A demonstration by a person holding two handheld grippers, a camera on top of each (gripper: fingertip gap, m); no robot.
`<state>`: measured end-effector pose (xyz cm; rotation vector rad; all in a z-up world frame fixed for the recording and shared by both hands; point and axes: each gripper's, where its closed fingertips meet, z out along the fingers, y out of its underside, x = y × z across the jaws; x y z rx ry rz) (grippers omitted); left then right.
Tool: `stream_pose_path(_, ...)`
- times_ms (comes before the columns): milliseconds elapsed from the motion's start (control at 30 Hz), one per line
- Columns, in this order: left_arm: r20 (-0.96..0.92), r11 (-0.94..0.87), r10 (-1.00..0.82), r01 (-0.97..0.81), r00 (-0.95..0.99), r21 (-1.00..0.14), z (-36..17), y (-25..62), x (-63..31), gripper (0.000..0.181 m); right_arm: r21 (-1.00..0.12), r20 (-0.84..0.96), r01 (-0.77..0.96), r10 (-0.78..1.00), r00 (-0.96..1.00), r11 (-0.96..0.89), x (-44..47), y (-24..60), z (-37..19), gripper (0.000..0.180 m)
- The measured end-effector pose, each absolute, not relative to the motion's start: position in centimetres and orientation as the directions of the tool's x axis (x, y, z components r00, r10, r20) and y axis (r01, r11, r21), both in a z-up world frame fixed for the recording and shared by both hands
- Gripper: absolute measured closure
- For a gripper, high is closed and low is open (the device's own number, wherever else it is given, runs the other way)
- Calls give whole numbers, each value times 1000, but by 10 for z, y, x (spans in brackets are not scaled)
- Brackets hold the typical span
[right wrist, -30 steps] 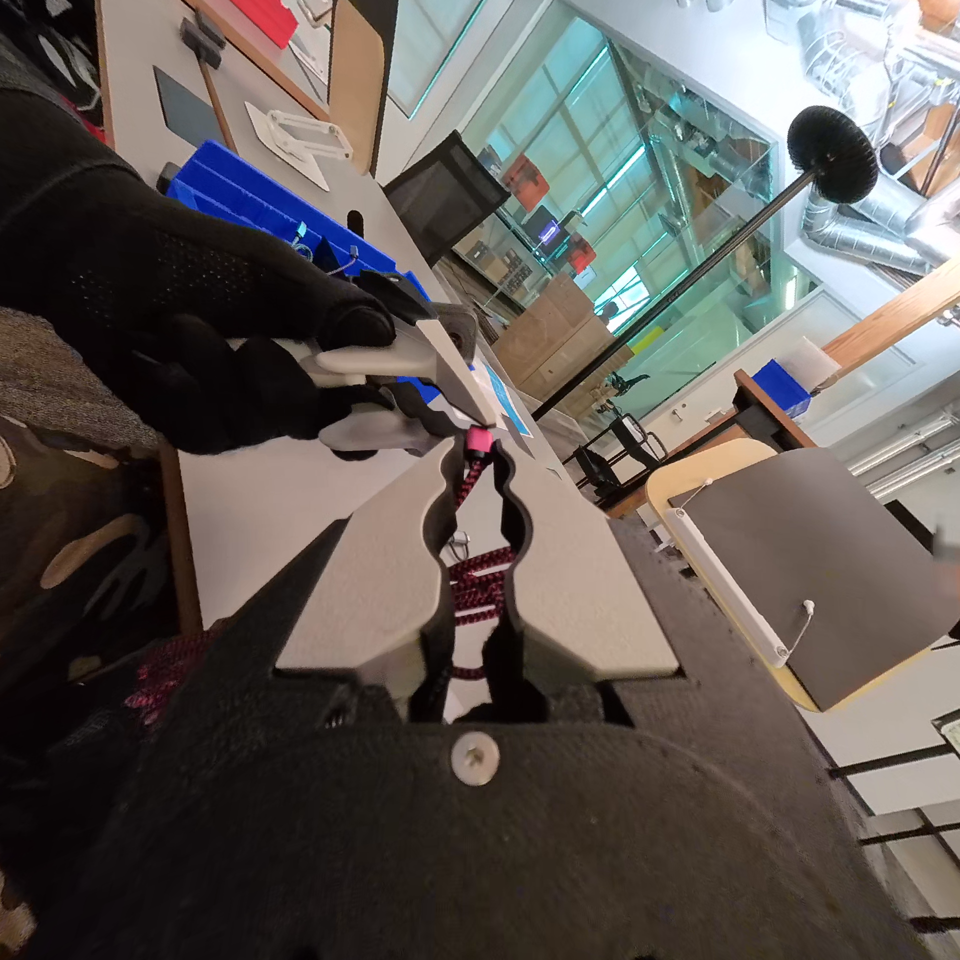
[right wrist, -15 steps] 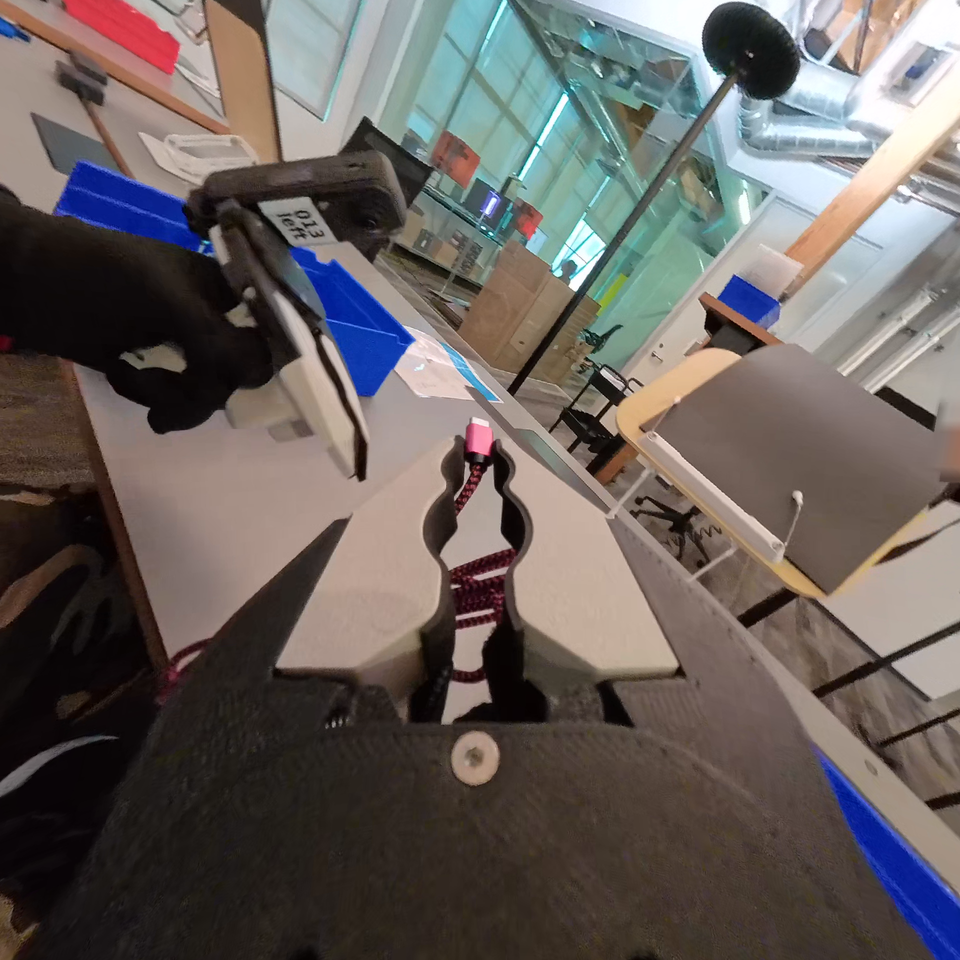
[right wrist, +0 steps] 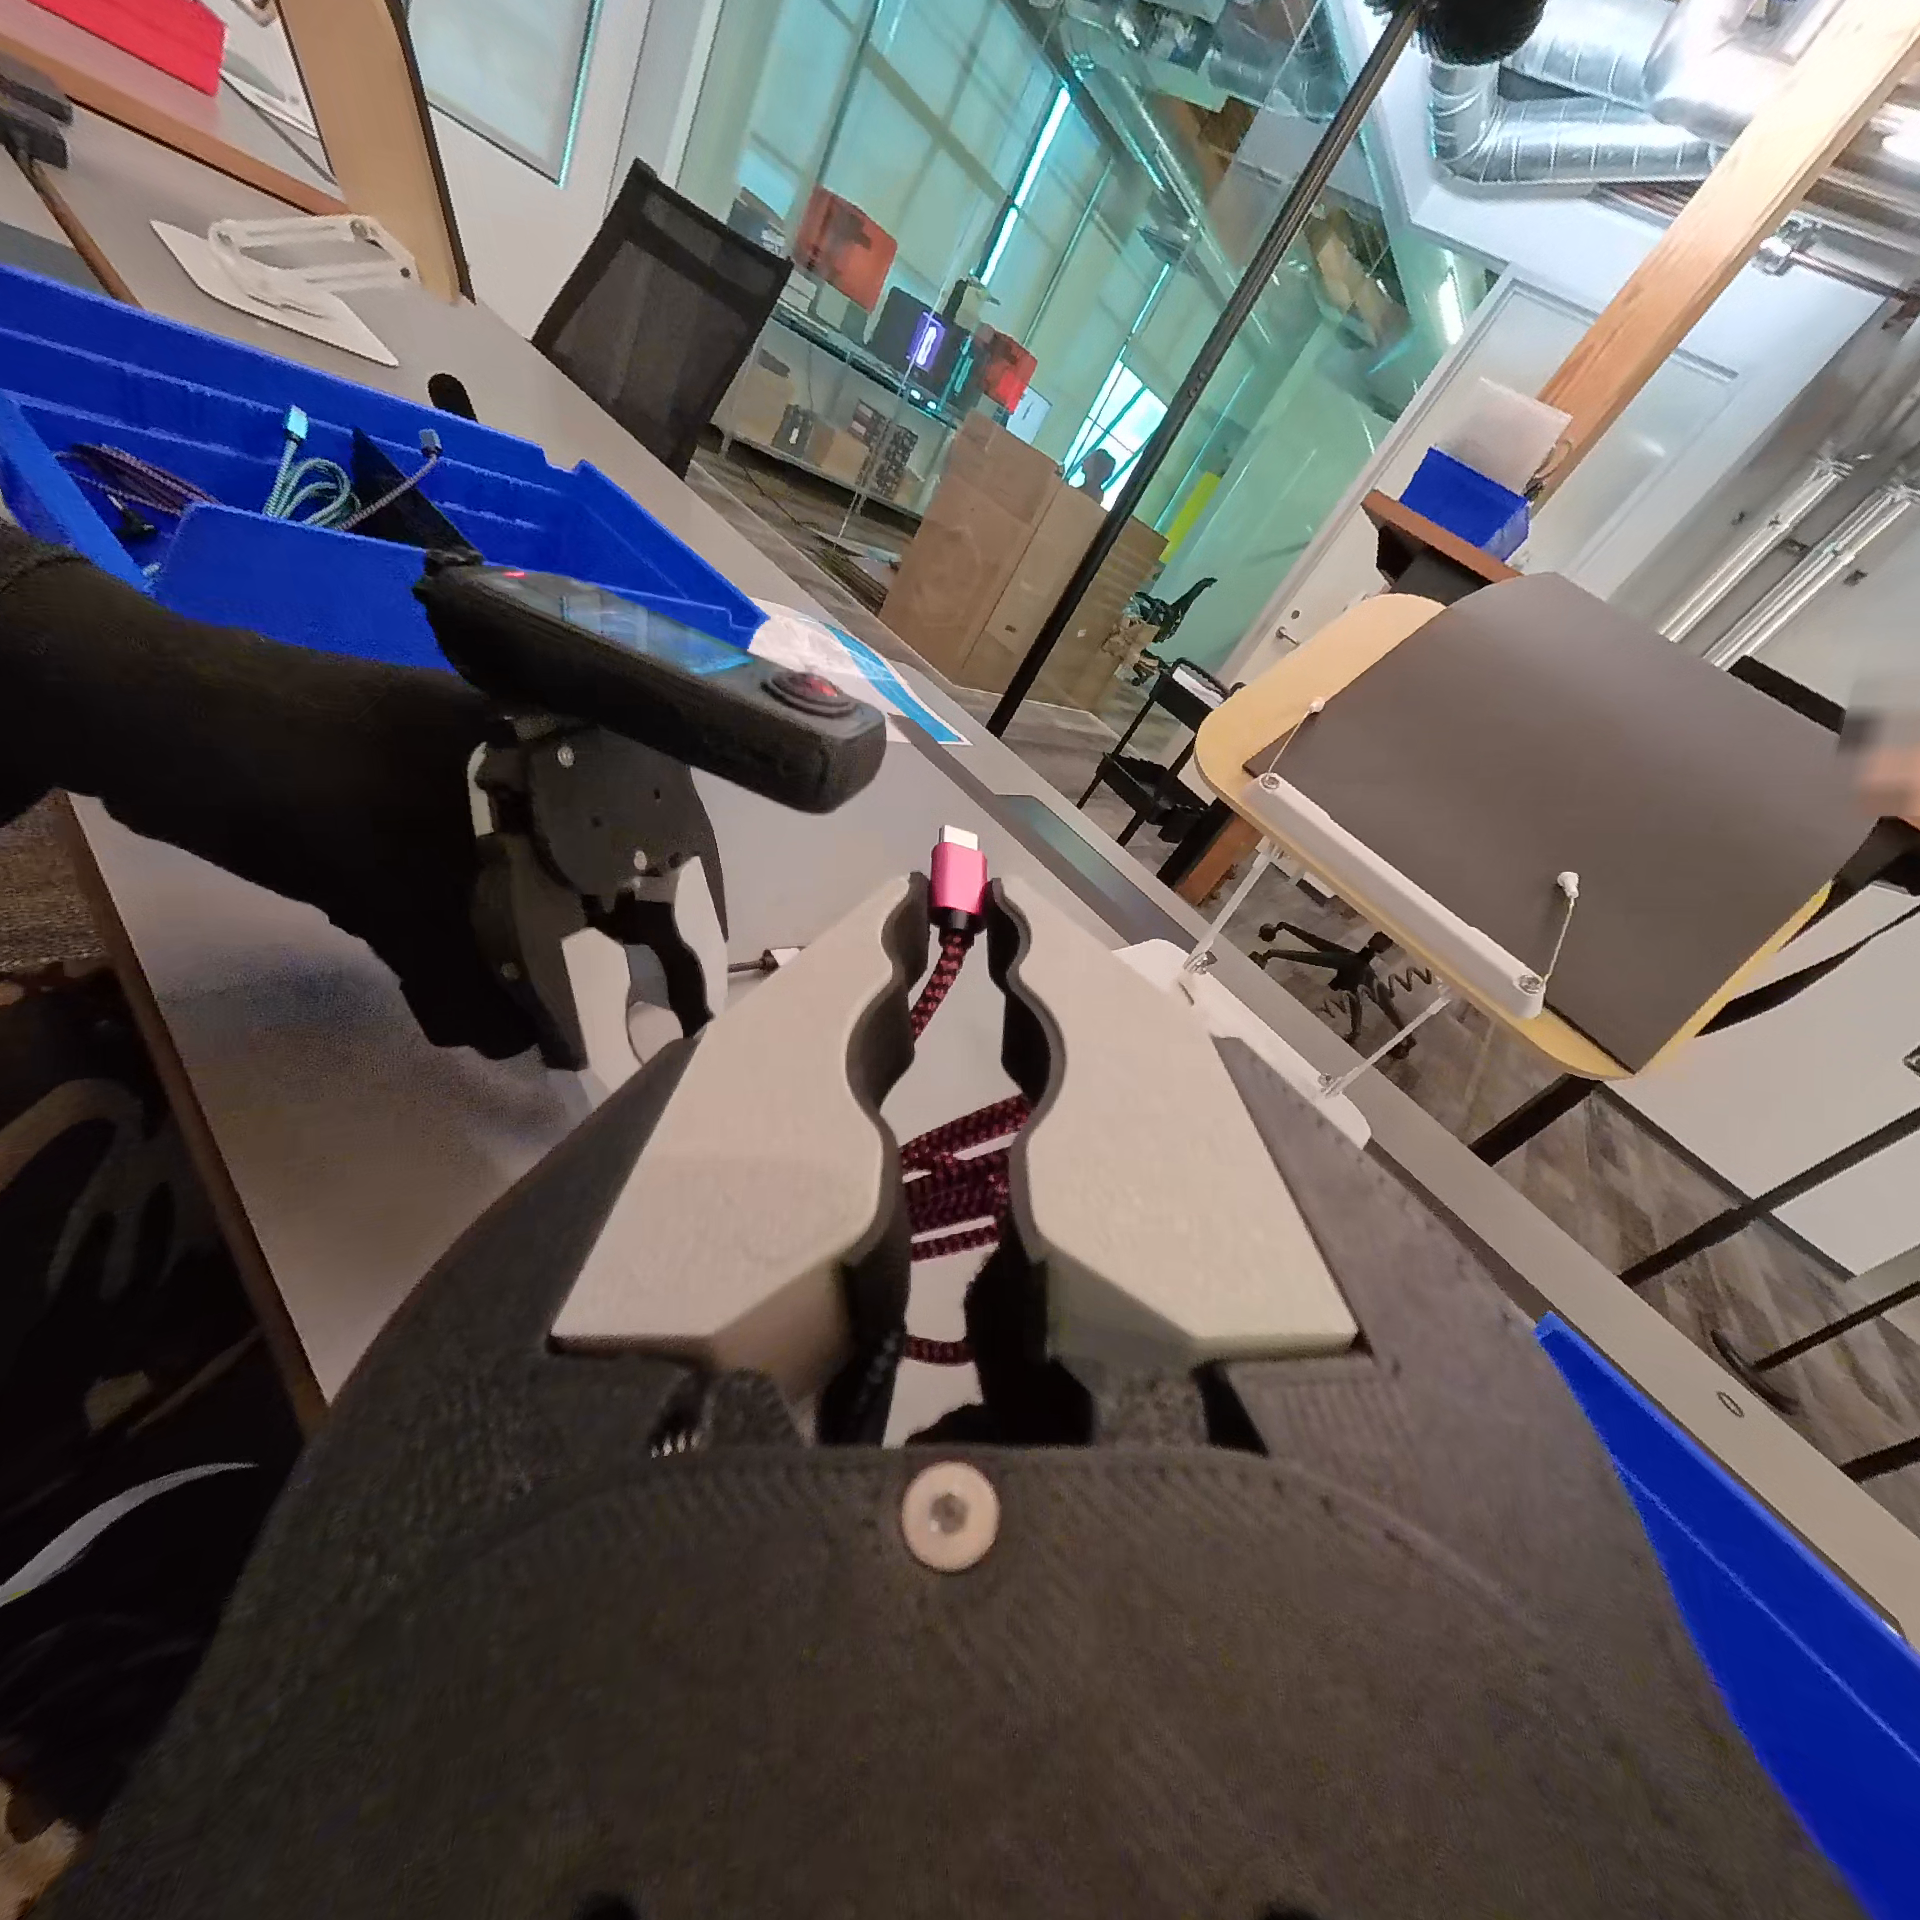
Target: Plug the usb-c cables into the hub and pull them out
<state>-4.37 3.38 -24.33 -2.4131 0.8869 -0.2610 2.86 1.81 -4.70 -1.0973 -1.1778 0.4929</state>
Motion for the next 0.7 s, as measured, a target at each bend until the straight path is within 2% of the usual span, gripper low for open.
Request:
stream_pose_path(200, 5, -623, -647, -525, 762, -580, -243, 41, -45, 159, -881, 473, 214, 808, 351, 423, 26, 18, -50, 172)
stream_pose_path(367, 52, -652, -626, -486, 778, -582, -241, 42, -45, 160, -884, 466, 225, 812, 351, 410, 27, 21, -54, 172)
stream_pose_path(700, 257, -662, -512, -185, 819, -726, -192, 44, -68, 161, -902, 407, 286, 859, 311, 324, 7, 33, -86, 172)
